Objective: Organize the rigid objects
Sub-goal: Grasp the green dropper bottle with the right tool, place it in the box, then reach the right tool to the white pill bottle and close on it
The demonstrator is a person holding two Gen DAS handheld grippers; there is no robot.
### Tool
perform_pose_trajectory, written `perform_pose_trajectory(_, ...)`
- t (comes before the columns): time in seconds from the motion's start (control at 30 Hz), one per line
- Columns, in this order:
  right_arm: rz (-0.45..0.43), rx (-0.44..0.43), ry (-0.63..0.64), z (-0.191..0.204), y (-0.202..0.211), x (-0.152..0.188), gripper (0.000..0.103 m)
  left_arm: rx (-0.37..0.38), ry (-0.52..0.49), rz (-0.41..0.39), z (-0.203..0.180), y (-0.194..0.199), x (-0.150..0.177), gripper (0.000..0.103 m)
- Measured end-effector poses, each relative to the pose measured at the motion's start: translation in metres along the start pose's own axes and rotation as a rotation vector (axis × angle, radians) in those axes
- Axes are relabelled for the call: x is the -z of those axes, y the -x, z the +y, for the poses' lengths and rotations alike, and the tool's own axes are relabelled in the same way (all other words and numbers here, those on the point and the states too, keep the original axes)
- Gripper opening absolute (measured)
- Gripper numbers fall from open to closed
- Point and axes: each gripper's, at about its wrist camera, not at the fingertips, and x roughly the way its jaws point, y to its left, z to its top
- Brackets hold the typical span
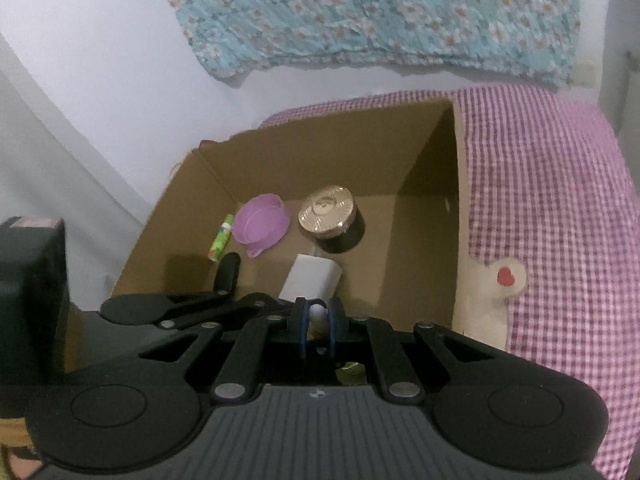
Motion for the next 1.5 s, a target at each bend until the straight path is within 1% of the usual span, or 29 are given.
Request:
perform_pose_trajectory(0.1, -0.002, -0.003, -0.008, 0.0, 0.001, 0.001, 0.013, -0.009, 0.01, 0.002, 0.0, 0.001, -0.003, 0.038)
perform_pose_trajectory(0.13, -0.004, -0.003, -0.008, 0.001, 0.002, 0.002, 0.013, -0.015, 0.006, -0.002, 0.0, 0.003, -0.003, 0.041)
perform_pose_trajectory(0.17, -0.008, -0.007, -0.008, 0.002, 0.004, 0.002, 0.013, -0.019, 0.001, -0.007, 0.0, 0.005, -0.003, 0.048)
perform_pose_trajectory(0.23, -0.016, -0.014, -0.007, 0.003, 0.006, -0.001, 0.013, -0.029, -0.009, -0.019, -0.002, 0.009, -0.004, 0.055)
perform_pose_trajectory(0.3, -0.026, -0.012, -0.009, 0.005, 0.008, -0.002, 0.013, -0.04, -0.023, -0.027, -0.004, 0.014, -0.004, 0.057)
perform_pose_trajectory(0.37, -0.036, -0.015, -0.021, 0.004, 0.01, -0.004, 0.013, -0.052, -0.033, -0.029, -0.007, 0.017, -0.004, 0.066)
perform_pose_trajectory(0.5, -0.061, -0.033, -0.044, 0.004, 0.02, -0.003, 0.013, -0.081, -0.057, -0.041, -0.011, 0.027, -0.004, 0.071)
perform_pose_trajectory(0.53, -0.067, -0.036, -0.047, 0.005, 0.022, -0.003, 0.013, -0.087, -0.064, -0.042, -0.012, 0.029, -0.004, 0.074)
perform_pose_trajectory(0.63, -0.089, -0.048, -0.06, 0.007, 0.032, 0.0, 0.013, -0.1, -0.078, -0.052, -0.014, 0.037, -0.001, 0.077)
perform_pose_trajectory(0.77, -0.127, -0.064, -0.083, 0.009, 0.049, 0.006, 0.013, -0.114, -0.091, -0.075, -0.016, 0.052, 0.002, 0.083)
perform_pose_trajectory(0.9, -0.17, -0.076, -0.105, 0.011, 0.068, 0.015, 0.013, -0.117, -0.105, -0.098, -0.017, 0.071, 0.007, 0.084)
perform_pose_trajectory(1.0, -0.205, -0.081, -0.117, 0.017, 0.085, 0.026, 0.013, -0.119, -0.107, -0.128, -0.012, 0.091, 0.016, 0.09)
perform_pose_trajectory(1.03, -0.219, -0.085, -0.124, 0.02, 0.091, 0.03, 0.014, -0.119, -0.099, -0.14, -0.01, 0.099, 0.02, 0.092)
perform_pose_trajectory(1.13, -0.247, -0.095, -0.151, 0.025, 0.103, 0.046, 0.02, -0.119, -0.08, -0.173, -0.001, 0.121, 0.034, 0.096)
perform_pose_trajectory(1.23, -0.245, -0.097, -0.17, 0.032, 0.105, 0.062, 0.023, -0.141, -0.05, -0.189, 0.011, 0.138, 0.049, 0.096)
perform_pose_trajectory(1.3, -0.226, -0.109, -0.187, 0.036, 0.1, 0.072, 0.025, -0.161, -0.027, -0.193, 0.021, 0.146, 0.06, 0.096)
perform_pose_trajectory(1.33, -0.217, -0.118, -0.198, 0.038, 0.097, 0.075, 0.029, -0.177, -0.013, -0.19, 0.027, 0.148, 0.065, 0.096)
perform_pose_trajectory(1.37, -0.207, -0.128, -0.208, 0.041, 0.094, 0.08, 0.031, -0.189, -0.001, -0.188, 0.032, 0.15, 0.069, 0.096)
perform_pose_trajectory(1.5, -0.16, -0.156, -0.231, 0.051, 0.075, 0.086, 0.031, -0.211, 0.068, -0.173, 0.053, 0.15, 0.084, 0.096)
